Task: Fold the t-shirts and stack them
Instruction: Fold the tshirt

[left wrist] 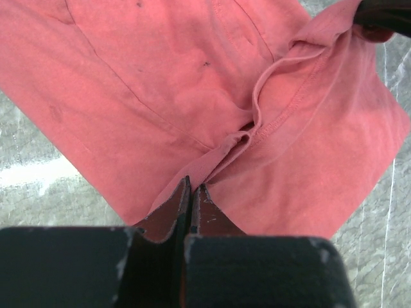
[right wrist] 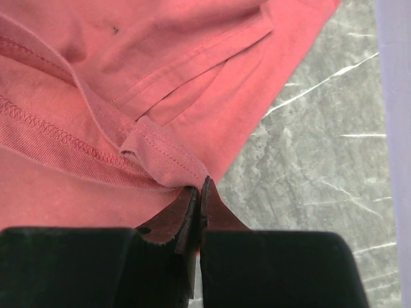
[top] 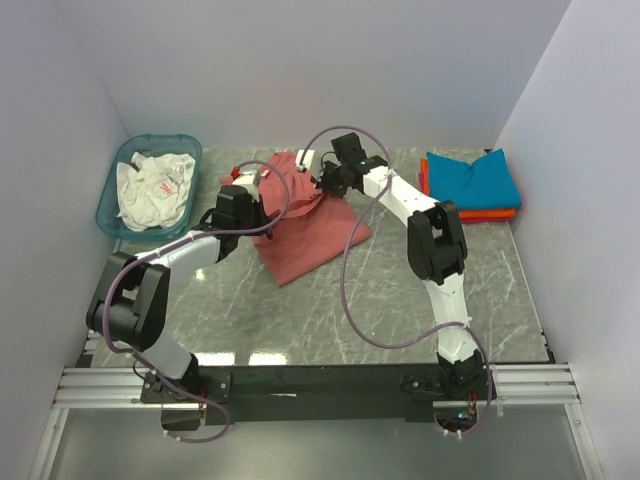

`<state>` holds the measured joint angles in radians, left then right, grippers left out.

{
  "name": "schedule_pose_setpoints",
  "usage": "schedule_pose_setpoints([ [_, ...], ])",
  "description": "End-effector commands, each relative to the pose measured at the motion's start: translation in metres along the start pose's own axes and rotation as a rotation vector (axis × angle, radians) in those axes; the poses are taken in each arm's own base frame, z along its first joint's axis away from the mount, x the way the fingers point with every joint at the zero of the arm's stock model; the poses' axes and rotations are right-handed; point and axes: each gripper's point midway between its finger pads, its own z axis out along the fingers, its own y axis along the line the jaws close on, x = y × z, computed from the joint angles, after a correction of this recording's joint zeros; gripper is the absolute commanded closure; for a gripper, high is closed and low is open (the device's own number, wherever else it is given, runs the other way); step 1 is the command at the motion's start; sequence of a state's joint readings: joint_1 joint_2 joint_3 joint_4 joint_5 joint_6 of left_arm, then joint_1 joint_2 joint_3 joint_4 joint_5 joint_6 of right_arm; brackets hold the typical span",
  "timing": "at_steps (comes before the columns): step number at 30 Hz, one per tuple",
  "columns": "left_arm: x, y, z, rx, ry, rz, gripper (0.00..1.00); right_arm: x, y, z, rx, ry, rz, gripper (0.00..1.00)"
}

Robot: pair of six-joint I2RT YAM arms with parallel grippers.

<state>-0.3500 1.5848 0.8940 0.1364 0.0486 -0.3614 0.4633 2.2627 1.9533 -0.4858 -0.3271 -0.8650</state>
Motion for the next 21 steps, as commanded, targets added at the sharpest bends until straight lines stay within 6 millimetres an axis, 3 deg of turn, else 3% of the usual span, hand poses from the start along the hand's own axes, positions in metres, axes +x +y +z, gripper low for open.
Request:
schedule_pose_setpoints([
  [1,-0.009,-0.004,-0.003,0.019,-0.022,-0.011,0.99,-0.016,-0.013,0.002,0.046,-0.03,-0.007,1.0],
  [7,-0.004,0.007,0.002,-0.03,-0.001,-0.033,0.99,-0.018,-0.014,0.007,0.057,-0.034,-0.008,1.0],
  [9,-0.006,0.014,0.004,-0.065,-0.001,-0.058,0.97,-0.018,-0.016,0.013,0.073,-0.03,0.006,0.95],
  [10,-0.002,0.018,0.006,-0.078,0.015,-0.068,0.92,-0.021,-0.021,0.015,0.093,-0.041,0.009,0.81],
  [11,-0.006,0.018,0.006,-0.08,0.012,-0.076,0.71,-0.027,-0.022,0.017,0.109,-0.049,0.027,0.72],
  [13,-0.014,0.036,0.008,-0.18,-0.01,-0.091,0.48,-0.034,-0.04,0.019,0.209,-0.059,0.059,0.55],
  [14,-0.027,0.039,0.007,-0.206,-0.031,-0.091,0.31,-0.039,-0.045,0.018,0.251,-0.071,0.114,0.52],
  [17,-0.066,0.054,-0.003,-0.311,-0.108,-0.073,0.26,-0.051,-0.078,-0.006,0.405,-0.104,0.202,0.44],
  [19,-0.101,0.057,-0.022,-0.351,-0.192,-0.05,0.23,-0.049,-0.079,-0.018,0.4,-0.118,0.215,0.44],
  [20,-0.109,0.057,-0.031,-0.361,-0.211,-0.034,0.2,-0.06,-0.084,-0.041,0.404,-0.156,0.209,0.43],
  [21,-0.115,0.056,-0.039,-0.358,-0.23,-0.01,0.14,-0.04,-0.077,-0.047,0.358,-0.121,0.223,0.43],
])
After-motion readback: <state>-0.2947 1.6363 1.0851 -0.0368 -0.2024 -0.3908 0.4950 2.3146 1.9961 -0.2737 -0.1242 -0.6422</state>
